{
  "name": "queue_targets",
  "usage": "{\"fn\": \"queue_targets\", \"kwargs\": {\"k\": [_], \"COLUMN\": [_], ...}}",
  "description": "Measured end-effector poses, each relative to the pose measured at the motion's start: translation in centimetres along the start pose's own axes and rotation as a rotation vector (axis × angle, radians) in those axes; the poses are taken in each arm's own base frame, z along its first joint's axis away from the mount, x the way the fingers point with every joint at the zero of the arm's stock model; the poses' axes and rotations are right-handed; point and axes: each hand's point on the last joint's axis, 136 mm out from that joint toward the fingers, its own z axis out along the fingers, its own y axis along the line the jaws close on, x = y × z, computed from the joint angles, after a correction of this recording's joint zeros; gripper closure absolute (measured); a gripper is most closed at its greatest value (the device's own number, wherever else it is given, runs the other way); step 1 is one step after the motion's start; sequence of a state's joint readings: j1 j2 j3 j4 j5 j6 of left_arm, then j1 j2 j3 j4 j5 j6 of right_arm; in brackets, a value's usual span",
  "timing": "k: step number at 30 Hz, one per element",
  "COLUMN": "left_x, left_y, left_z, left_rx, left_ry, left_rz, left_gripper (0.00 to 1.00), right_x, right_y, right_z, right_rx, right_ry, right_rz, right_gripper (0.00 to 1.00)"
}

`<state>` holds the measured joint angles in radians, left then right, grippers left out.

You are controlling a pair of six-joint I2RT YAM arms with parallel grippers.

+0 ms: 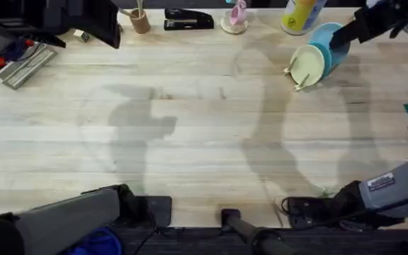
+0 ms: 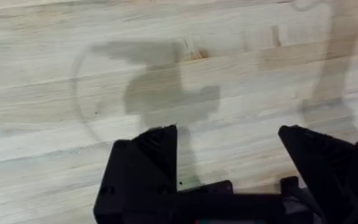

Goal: Pick up the plates from the table one by one and place each into a slot on the dish rack.

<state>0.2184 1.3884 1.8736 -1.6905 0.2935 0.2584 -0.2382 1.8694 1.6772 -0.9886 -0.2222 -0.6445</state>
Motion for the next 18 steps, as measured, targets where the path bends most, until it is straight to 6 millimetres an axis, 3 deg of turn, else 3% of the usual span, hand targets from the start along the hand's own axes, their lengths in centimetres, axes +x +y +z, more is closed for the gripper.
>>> {"fn": "queue_targets", "kwargs": {"k": [18], "left_x": [0.00], "left_y": [0.00], "left_z": [0.00], "left_rx": [0.000], "left_ry": [0.000], "left_rz": [0.000], "left_gripper": [0.006], "right_x": [0.37], "right_y": [0.26], "right_z": [0.00], "right_rx": [-0.010], "right_ry": [0.015], "right_rz": [0.042], "right_gripper": [0.971]}}
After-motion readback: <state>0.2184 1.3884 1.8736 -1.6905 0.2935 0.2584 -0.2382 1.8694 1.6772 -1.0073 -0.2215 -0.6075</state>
